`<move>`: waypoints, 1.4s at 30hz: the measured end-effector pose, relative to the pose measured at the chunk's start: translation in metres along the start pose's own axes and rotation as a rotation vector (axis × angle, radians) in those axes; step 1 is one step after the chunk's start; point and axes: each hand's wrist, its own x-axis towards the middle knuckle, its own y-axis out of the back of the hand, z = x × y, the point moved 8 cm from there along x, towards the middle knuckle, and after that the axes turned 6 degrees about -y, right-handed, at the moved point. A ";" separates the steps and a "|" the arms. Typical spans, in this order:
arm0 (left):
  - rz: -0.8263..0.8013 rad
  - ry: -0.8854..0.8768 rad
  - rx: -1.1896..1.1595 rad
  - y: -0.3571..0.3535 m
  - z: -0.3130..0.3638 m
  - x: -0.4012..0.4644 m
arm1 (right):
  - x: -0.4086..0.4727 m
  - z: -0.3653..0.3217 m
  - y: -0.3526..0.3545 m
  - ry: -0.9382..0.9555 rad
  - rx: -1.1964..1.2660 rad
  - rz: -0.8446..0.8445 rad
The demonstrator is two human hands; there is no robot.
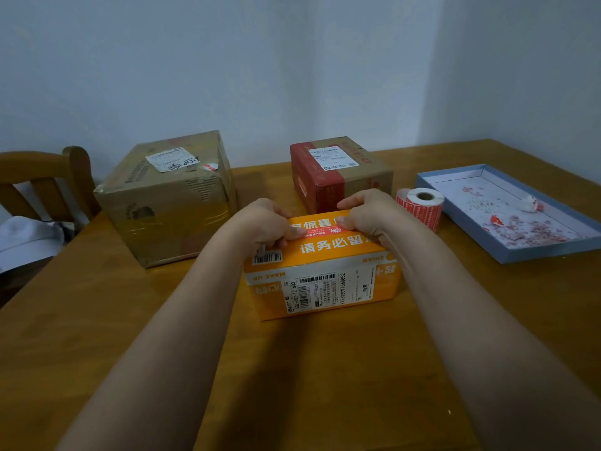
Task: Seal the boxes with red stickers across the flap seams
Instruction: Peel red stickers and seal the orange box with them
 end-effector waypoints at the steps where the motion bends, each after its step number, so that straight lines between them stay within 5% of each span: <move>1: 0.001 0.007 -0.002 0.000 0.000 0.000 | -0.001 -0.001 0.001 0.004 0.004 0.002; 17: 0.036 0.030 -0.095 0.008 -0.013 0.006 | -0.013 0.006 0.008 0.083 0.054 0.028; 25: -0.056 0.018 0.168 0.008 -0.001 -0.005 | -0.016 -0.004 -0.007 0.073 -0.445 0.135; 42: -0.059 0.004 0.047 0.001 -0.004 0.001 | -0.010 -0.009 -0.014 0.052 -0.476 0.039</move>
